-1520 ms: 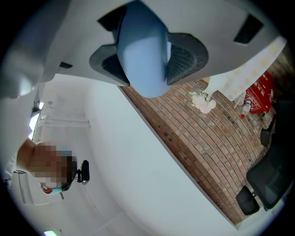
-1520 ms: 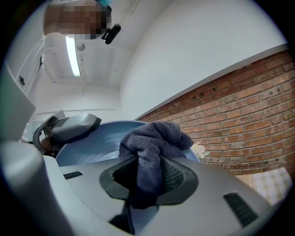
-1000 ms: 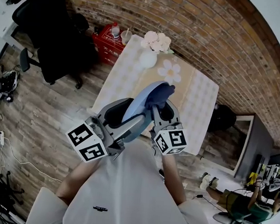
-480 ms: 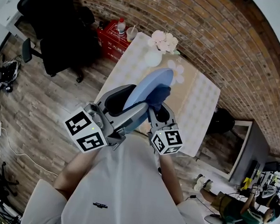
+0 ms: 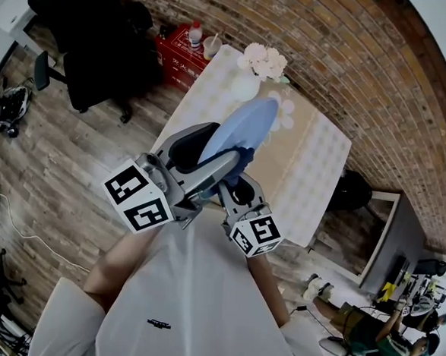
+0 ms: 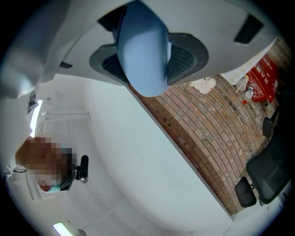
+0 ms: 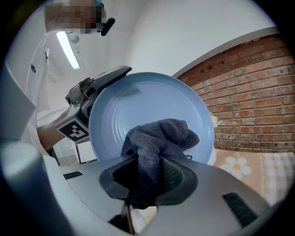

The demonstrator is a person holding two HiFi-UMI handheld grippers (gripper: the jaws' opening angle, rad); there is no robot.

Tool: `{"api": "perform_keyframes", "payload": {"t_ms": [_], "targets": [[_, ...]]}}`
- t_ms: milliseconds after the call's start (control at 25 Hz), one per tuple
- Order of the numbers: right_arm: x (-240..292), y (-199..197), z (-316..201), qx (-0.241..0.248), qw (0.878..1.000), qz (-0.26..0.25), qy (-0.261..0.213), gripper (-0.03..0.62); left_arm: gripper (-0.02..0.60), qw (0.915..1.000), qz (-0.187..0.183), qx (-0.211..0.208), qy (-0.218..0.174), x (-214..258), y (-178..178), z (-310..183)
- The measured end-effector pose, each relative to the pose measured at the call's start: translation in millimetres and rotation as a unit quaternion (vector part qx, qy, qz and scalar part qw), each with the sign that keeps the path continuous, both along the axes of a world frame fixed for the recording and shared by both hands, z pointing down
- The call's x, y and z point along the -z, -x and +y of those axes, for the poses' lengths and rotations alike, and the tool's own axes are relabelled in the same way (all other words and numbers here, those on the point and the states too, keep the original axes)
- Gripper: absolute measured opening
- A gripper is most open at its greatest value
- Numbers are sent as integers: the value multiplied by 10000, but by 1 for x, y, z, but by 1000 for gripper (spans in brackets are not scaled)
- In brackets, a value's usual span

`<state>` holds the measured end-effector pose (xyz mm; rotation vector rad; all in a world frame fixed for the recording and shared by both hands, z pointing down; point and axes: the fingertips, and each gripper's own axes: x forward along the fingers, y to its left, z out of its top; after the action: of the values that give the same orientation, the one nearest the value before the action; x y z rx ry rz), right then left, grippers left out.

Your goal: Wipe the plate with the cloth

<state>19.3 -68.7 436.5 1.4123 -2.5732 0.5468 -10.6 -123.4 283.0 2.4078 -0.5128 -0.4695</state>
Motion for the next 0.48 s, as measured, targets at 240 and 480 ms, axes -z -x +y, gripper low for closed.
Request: {"api": "perform_keyframes", "payload": {"t_ms": [240, 480], "targets": [[21, 25, 14, 238, 9984, -505, -85, 114, 250, 9999, -136, 74, -17, -5, -1, 2], [49, 39, 15, 296, 9932, -1094, -269, 114, 250, 9996, -205, 94, 179, -25, -5, 5]]}}
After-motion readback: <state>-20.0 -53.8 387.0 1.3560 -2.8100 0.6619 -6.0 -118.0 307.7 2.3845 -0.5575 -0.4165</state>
